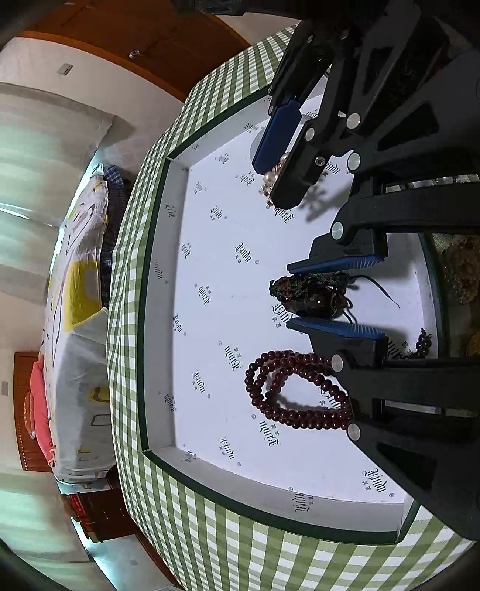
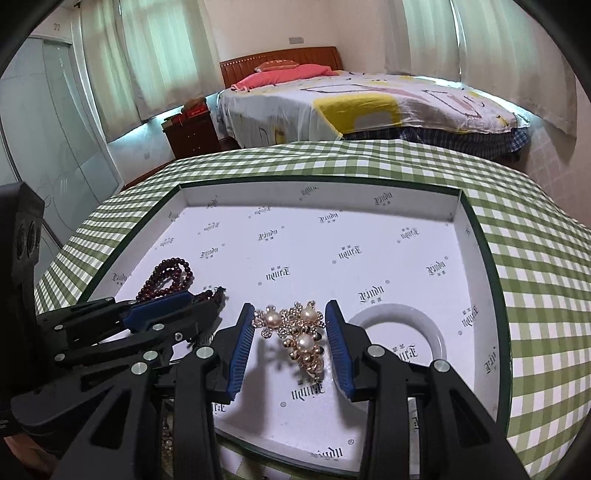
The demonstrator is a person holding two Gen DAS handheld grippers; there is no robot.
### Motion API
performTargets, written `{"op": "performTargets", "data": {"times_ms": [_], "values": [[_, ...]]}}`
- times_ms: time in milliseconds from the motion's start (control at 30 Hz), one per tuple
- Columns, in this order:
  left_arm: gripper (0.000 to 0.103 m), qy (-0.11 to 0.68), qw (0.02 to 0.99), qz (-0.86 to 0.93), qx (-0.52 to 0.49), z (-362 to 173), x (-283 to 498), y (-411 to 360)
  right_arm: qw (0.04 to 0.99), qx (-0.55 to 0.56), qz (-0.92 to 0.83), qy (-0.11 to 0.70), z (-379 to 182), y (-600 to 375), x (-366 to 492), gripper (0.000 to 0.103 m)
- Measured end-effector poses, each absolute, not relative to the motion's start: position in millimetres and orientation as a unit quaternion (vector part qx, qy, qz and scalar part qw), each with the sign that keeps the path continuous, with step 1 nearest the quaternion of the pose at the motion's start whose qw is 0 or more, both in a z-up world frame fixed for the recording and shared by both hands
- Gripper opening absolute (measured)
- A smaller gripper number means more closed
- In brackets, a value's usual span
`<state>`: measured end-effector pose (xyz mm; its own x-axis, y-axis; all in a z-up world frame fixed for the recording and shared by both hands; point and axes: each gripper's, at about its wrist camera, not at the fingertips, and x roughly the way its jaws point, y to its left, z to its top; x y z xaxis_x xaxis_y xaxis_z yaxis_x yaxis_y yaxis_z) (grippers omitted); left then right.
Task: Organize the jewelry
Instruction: 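Carry the black piece and pearl brooch into the tray and release both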
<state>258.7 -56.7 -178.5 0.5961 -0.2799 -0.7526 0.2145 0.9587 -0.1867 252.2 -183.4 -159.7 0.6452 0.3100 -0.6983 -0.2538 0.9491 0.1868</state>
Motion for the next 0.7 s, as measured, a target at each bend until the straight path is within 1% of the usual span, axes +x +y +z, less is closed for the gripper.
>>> {"op": "performTargets", "data": {"times_ms": [100,200,300,367,433,500,600,700], "values": [[0.025,0.429,0.891,-0.139,-0.044,-178,258,-56,0.907,0.036,0.153,0.389,-159,-185,252,0.045],[0.027,0.432,0.89,-0.138,-0.049,-177,257,-54,0.908,0.038,0.153,0.388,-159,-187,251,0.046],[0.034,0.433,0.89,-0.136,-0.054,-176,257,-54,0.91,0.038,0.151,0.385,-157,-189,250,0.047],[0.043,0.433,0.89,-0.134,-0.06,-176,257,-52,0.912,0.04,0.148,0.381,-154,-191,248,0.047],[0.048,0.429,0.891,-0.134,-0.065,-174,256,-50,0.914,0.041,0.145,0.377,-150,-193,246,0.048],[0.05,0.427,0.892,-0.135,-0.066,-172,255,-50,0.916,0.041,0.142,0.373,-148,-195,244,0.05],[0.051,0.42,0.895,-0.136,-0.06,-167,251,-52,0.918,0.042,0.139,0.368,-144,-198,239,0.051],[0.055,0.409,0.9,-0.137,-0.055,-158,245,-53,0.922,0.041,0.133,0.362,-139,-201,233,0.051]]}}
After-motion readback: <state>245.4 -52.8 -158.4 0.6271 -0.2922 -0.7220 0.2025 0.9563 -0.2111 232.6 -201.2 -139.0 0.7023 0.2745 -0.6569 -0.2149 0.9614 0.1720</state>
